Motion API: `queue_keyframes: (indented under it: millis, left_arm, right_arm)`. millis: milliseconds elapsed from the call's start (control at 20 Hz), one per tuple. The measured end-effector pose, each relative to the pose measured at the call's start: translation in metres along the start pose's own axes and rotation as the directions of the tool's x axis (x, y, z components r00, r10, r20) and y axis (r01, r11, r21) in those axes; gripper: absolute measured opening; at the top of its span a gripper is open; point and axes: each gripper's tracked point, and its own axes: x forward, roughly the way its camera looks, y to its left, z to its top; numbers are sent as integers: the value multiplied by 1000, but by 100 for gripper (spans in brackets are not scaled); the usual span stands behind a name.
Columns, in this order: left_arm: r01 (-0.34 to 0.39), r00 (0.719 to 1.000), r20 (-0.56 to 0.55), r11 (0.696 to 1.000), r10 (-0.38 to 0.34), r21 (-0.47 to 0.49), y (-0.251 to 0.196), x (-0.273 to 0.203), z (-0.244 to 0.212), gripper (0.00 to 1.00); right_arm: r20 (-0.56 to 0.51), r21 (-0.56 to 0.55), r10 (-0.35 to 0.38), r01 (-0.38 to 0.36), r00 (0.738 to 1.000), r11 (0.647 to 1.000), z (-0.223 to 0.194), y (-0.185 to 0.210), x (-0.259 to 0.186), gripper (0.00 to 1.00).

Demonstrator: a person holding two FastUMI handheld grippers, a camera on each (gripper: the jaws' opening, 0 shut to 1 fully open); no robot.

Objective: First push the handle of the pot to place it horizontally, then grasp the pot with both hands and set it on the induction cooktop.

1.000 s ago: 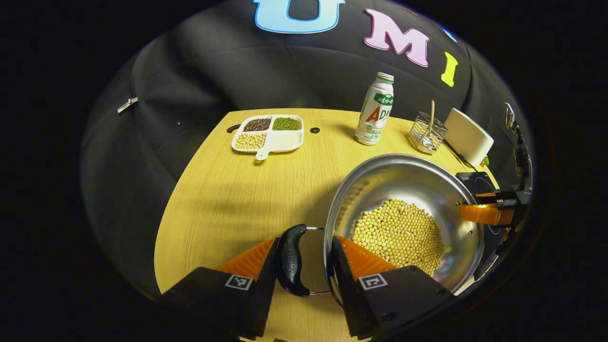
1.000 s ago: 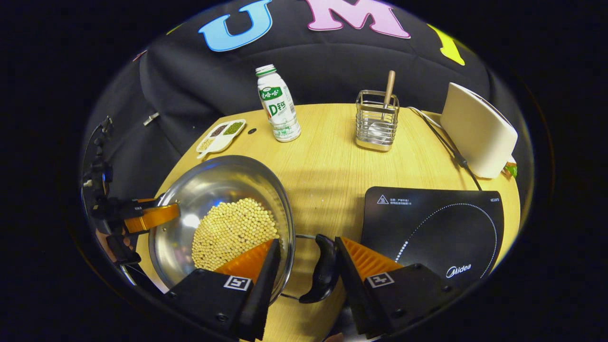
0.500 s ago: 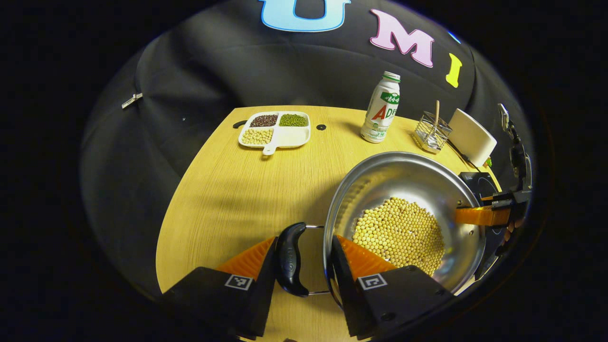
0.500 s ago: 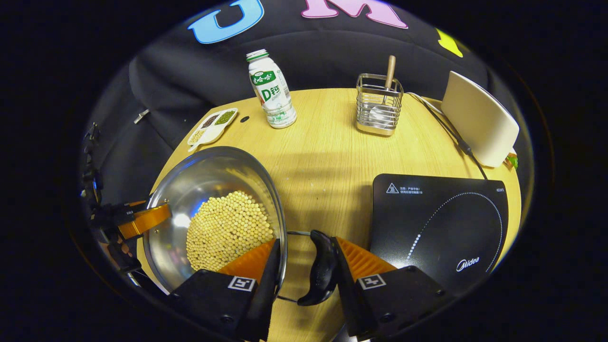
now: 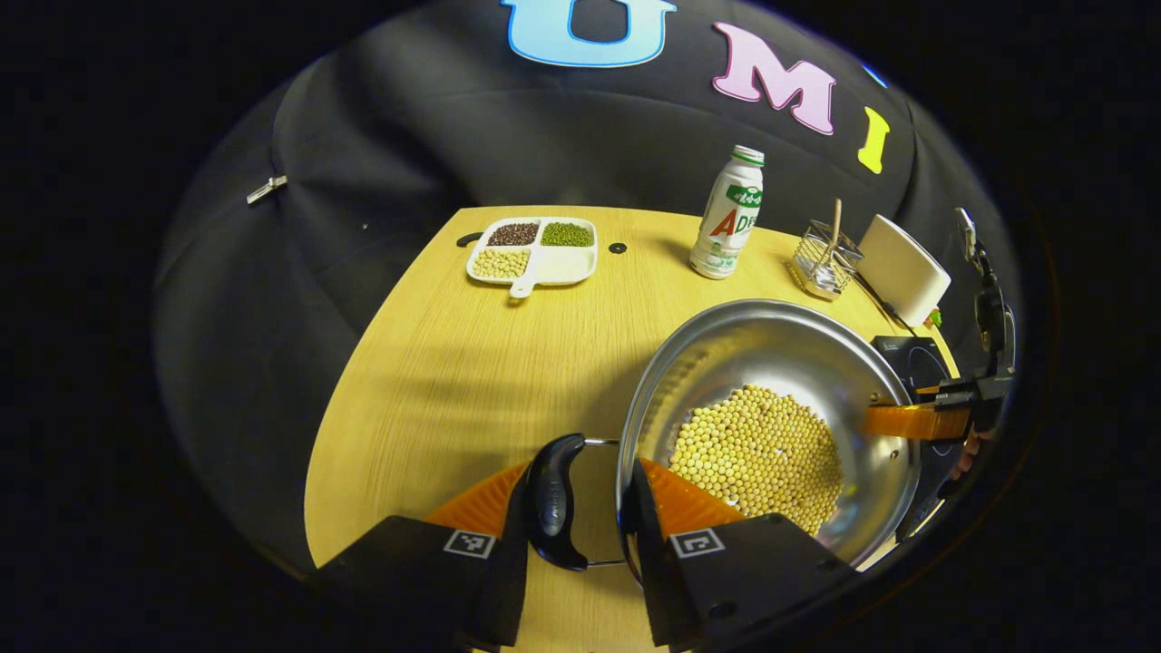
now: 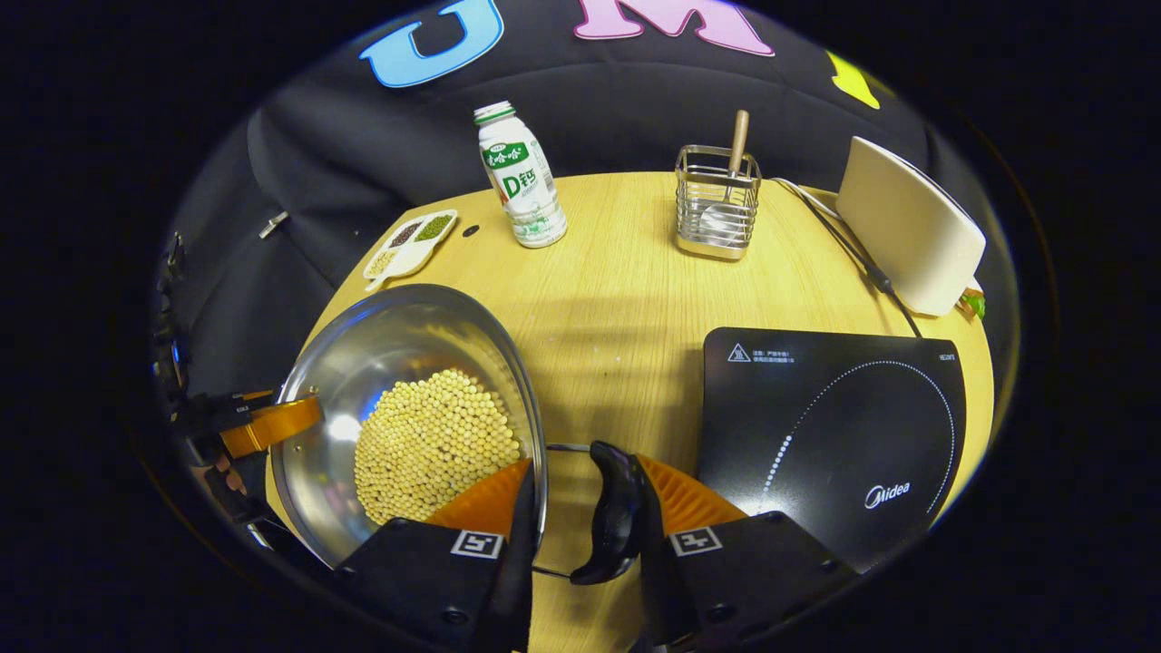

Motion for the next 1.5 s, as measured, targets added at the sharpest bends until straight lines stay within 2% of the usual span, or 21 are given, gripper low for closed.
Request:
queue_keyframes:
  millis: [50, 100, 150, 200, 250, 300, 650, 850, 900, 950, 1300, 1350, 1500]
  left_arm:
    - [-1, 1000, 0, 1000, 1, 3, -1, -8, 2, 55]
    - [-2, 1000, -8, 1000, 2, -2, -5, -15, 3, 55]
    - [-5, 1000, -16, 1000, 5, -2, -8, -25, 3, 55]
    - [-7, 1000, -13, 1000, 7, 4, -13, -33, 6, 55]
    - [-8, 1000, -8, 1000, 8, 17, -19, -43, 8, 57]
    - [-7, 1000, -4, 1000, 7, 23, -25, -51, 9, 55]
    - [15, 1000, 4, 998, -15, 54, -79, -87, 20, 55]
    - [44, 999, 10, 997, -45, 65, -121, -91, 24, 55]
    - [54, 998, 8, 996, -54, 68, -134, -89, 24, 55]
    - [62, 998, 7, 995, -63, 72, -145, -88, 26, 55]
    - [110, 994, 3, 988, -111, 109, -223, -75, 36, 55]
    - [113, 993, 2, 987, -114, 113, -233, -72, 37, 55]
    - [125, 992, -5, 984, -126, 123, -264, -64, 43, 55]
  right_arm:
    - [4, -4, 2, -2, 1000, 1000, 2, 0, -8, 47]
    - [-3, -7, 1, -1, 1000, 1000, 2, -1, -15, 51]
    - [-11, -2, 1, -1, 1000, 1000, 1, -2, -23, 51]
    - [-21, -1, 4, -4, 1000, 1000, -1, -3, -32, 47]
    - [-22, 4, 6, -6, 1000, 1000, -1, -5, -42, 47]
    - [-18, 6, 7, -7, 1000, 1000, 0, -8, -52, 51]
    - [17, 29, -8, 7, 1000, 1000, 2, -49, -109, 51]
    - [36, 42, -31, 30, 999, 999, 4, -87, -131, 51]
    - [39, 45, -39, 37, 998, 998, 4, -98, -136, 47]
    - [41, 50, -47, 45, 998, 998, 4, -108, -140, 51]
    - [55, 86, -84, 79, 995, 993, 5, -184, -162, 51]
    - [52, 89, -86, 81, 995, 993, 5, -194, -163, 47]
    - [47, 89, -90, 85, 995, 992, 6, -222, -165, 51]
